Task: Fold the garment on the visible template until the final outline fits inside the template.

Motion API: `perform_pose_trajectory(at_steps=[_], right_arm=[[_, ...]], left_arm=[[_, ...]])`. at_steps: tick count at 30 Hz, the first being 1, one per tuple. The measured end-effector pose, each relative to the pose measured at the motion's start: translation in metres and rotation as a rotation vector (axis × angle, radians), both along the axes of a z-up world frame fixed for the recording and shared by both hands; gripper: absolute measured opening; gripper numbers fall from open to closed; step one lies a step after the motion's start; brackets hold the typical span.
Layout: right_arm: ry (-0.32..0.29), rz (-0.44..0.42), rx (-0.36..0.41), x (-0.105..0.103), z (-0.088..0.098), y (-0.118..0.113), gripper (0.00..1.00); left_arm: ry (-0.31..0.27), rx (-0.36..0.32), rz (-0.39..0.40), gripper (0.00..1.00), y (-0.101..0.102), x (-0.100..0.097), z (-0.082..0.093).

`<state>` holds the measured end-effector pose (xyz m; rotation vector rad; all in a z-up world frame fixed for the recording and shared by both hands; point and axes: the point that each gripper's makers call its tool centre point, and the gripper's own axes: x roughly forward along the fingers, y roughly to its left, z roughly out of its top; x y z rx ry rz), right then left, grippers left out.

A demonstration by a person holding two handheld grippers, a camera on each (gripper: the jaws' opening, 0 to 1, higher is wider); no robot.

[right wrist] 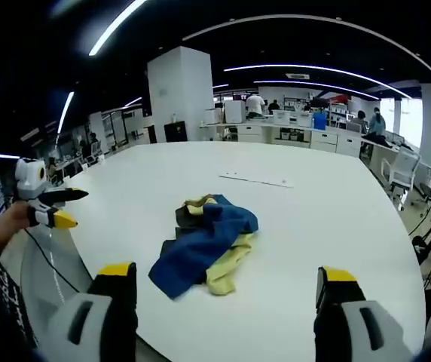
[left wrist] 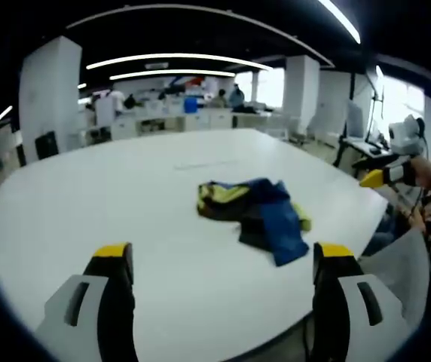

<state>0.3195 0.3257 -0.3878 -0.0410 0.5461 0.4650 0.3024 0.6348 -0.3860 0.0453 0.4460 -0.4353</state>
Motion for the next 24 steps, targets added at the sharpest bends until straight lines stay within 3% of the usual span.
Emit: perform_pose_trajectory(at_steps=[24], right_arm=[[0.009,-0.01,0.006,-0.0017,-0.0041,-0.0031,0.99]], left_arm=[[0.001,-0.007,0.0,0.95,0.0008,0.0035,-0.0027]])
